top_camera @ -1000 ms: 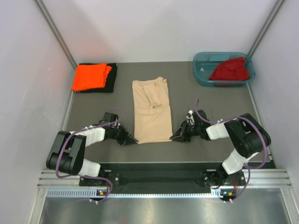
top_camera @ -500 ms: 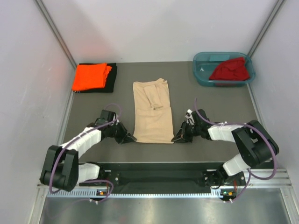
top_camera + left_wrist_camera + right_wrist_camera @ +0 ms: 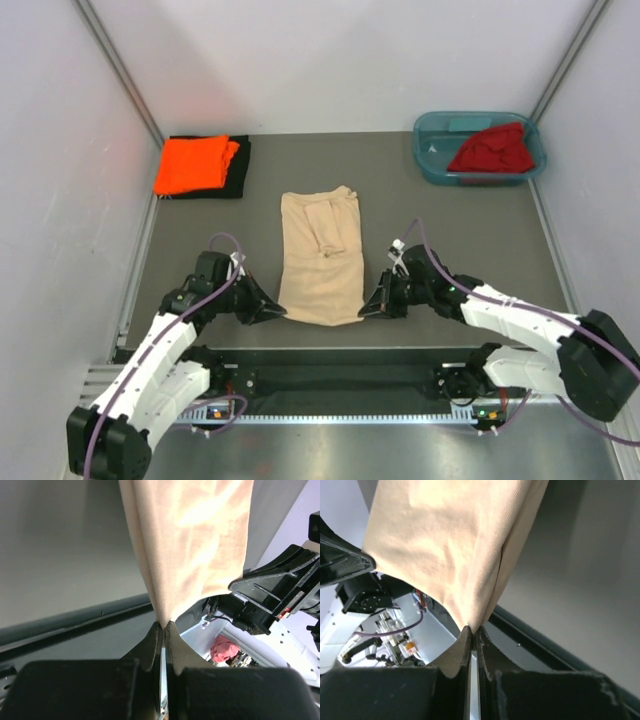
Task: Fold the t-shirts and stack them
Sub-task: Fold the tshirt
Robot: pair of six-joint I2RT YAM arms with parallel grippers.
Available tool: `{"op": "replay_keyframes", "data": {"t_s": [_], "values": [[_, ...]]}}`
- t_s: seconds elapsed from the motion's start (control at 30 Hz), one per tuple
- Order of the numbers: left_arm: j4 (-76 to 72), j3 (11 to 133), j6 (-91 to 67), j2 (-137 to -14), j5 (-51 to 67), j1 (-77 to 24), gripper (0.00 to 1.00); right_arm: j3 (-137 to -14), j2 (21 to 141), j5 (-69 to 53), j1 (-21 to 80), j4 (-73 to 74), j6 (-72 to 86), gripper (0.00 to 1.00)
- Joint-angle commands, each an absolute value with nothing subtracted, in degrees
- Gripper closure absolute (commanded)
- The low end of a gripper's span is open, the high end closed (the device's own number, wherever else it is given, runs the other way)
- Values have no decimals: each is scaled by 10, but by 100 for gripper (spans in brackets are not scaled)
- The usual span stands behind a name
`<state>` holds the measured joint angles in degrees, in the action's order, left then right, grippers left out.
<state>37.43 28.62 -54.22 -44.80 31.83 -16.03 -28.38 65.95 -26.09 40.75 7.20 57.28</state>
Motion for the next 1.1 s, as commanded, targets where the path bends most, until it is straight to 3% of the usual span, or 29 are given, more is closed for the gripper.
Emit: {"op": "replay_keyframes", "data": {"t_s": [0.0,0.27,0.67,1.07], "values": [[432,315,-537,-410,310,-163,100,-303,600,-219,423,134,615,100],[416,458,-496,-495,219,-162,100,-446,651,-215,360,200,546,100],[366,700,-416,-809,196,-133,100,-783,943,-345,215,266,400,100],[363,910,-401,-1063,254,-81,100,-1047,1206,-450,177,296,373,100]]}}
